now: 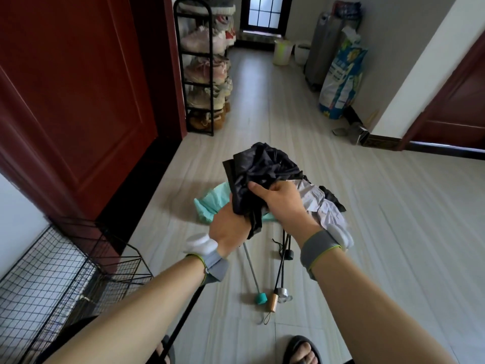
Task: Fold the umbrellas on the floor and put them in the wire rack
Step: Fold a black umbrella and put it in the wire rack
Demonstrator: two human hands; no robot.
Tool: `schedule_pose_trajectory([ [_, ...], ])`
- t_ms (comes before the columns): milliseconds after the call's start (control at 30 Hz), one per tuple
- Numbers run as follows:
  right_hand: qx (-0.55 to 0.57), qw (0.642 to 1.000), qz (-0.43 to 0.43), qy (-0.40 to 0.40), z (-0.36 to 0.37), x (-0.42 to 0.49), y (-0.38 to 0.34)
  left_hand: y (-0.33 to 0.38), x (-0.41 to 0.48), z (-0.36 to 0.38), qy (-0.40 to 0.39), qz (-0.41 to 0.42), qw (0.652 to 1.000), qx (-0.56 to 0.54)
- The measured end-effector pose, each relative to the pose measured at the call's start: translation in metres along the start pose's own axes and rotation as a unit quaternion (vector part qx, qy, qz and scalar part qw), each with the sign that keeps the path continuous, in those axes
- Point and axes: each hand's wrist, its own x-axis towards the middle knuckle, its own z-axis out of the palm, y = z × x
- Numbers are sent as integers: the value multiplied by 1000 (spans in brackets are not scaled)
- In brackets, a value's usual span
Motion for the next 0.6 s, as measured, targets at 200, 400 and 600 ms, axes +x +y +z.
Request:
schedule_pose_trajectory([
  [200, -143, 989, 6, -36, -24, -4, -3, -15, 26, -19, -13, 155, 987, 43],
  [400, -112, 991, 38, -67, -14, -3, -3, -14, 22, -23, 45, 207, 968, 134],
  [600, 2, 991, 98, -95, -4, -8, -6, -22, 12, 2, 85, 244, 901, 349],
])
